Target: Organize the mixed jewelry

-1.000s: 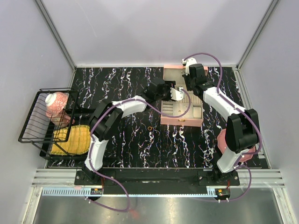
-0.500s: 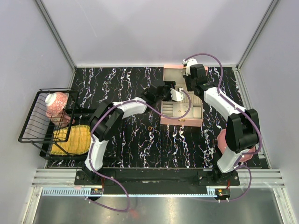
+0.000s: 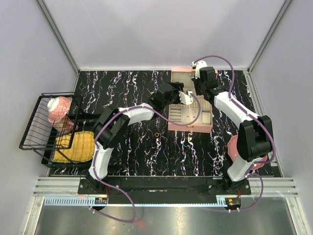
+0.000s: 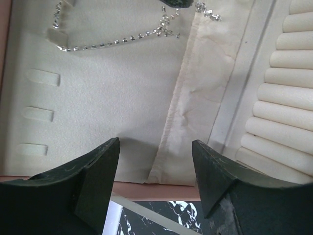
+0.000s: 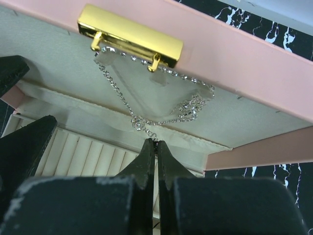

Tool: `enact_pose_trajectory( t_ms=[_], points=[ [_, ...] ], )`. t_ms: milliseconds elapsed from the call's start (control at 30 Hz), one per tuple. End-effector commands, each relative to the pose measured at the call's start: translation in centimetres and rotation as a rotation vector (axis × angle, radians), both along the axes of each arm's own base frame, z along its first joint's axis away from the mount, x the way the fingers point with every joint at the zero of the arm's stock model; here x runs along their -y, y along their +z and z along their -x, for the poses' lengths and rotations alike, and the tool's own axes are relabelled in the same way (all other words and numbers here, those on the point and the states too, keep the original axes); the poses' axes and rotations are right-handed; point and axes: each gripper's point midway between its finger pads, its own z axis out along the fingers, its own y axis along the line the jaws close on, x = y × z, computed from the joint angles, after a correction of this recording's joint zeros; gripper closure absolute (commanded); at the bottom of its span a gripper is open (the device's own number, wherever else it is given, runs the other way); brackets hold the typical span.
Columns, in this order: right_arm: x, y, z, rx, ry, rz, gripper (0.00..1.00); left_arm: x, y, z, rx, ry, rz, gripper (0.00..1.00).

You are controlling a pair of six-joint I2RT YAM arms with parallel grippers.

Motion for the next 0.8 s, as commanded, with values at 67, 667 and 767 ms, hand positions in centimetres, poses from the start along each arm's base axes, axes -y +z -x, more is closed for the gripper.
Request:
enact_pose_trajectory(
  t_ms=[67,667,767],
  points=[
    [-0.1,4.4,-1.0,0.114,0.0,-0.042,1.0,-0.6,6.8,-1.3,0.173,0.048,0.084,0.32],
    [-1.6,4.4,-2.5,0.193,0.091,-0.04,1.0,-0.5,5.7,-1.2,0.145,0.058,0.08,0.31],
    [-1.8,4.2,-2.9,0.215,0.111,-0.033,1.0,-0.5,5.7,-1.1,0.145,0.056,0.08,0.31]
  ],
)
